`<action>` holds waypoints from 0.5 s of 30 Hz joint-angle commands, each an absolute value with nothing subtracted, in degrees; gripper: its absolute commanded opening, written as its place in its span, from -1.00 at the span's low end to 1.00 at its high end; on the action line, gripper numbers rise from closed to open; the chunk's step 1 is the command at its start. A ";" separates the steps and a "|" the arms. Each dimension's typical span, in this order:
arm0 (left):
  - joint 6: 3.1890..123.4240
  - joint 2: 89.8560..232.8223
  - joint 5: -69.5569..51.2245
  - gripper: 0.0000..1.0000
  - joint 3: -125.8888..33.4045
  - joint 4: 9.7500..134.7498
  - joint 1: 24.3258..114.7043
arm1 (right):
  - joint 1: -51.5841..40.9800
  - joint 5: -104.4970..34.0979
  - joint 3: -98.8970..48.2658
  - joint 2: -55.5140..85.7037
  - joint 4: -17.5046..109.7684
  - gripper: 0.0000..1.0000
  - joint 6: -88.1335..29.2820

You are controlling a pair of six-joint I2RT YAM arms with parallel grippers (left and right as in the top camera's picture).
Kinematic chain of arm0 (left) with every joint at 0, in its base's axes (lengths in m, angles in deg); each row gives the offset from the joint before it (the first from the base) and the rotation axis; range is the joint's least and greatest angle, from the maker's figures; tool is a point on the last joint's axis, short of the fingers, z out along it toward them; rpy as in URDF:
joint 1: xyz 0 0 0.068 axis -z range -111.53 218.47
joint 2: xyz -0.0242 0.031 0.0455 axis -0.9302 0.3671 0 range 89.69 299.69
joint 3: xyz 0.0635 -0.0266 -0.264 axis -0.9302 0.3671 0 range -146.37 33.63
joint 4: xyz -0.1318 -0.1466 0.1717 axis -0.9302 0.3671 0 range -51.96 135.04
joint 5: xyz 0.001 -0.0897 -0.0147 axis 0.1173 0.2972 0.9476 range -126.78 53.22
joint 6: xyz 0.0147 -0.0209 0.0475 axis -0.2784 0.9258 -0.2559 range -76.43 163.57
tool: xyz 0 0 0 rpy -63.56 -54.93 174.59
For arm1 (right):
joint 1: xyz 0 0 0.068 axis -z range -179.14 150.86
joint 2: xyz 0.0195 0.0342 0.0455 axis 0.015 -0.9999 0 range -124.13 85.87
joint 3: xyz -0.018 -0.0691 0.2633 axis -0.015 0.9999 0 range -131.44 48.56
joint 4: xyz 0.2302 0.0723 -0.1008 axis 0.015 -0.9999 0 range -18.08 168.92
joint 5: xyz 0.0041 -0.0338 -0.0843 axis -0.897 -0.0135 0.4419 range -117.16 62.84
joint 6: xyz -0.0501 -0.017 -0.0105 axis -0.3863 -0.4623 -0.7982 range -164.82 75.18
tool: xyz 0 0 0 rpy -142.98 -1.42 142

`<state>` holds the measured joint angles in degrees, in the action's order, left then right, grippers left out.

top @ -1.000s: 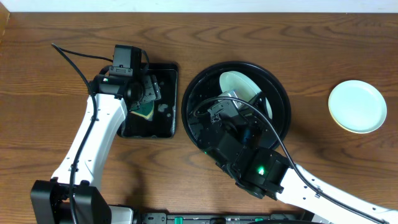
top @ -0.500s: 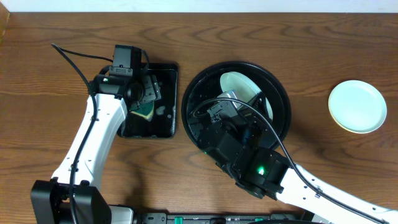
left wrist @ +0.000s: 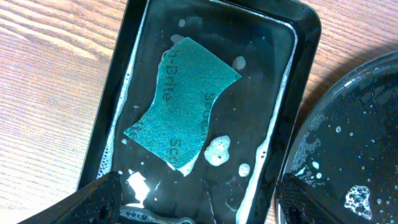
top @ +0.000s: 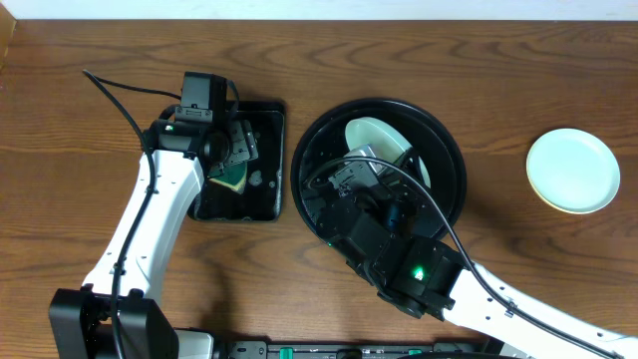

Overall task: Clean dirty plates on tray and stack at the side
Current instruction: 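Tilt and lift the pale green plate with the right gripper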

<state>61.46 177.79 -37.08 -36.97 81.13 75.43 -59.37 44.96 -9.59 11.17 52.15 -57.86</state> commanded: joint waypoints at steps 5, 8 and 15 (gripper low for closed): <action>60.74 177.98 -36.99 0.63 -37.85 81.29 75.27 | -59.32 44.39 -10.59 12.16 52.26 -0.98 -55.94; 60.74 177.98 -36.99 0.63 -37.85 81.29 75.27 | -58.93 38.01 -10.59 12.16 52.31 -0.98 -54.87; 60.74 177.98 -37.01 0.63 -37.85 81.29 75.27 | -55.96 36.06 -10.59 12.16 51.80 -0.98 -55.41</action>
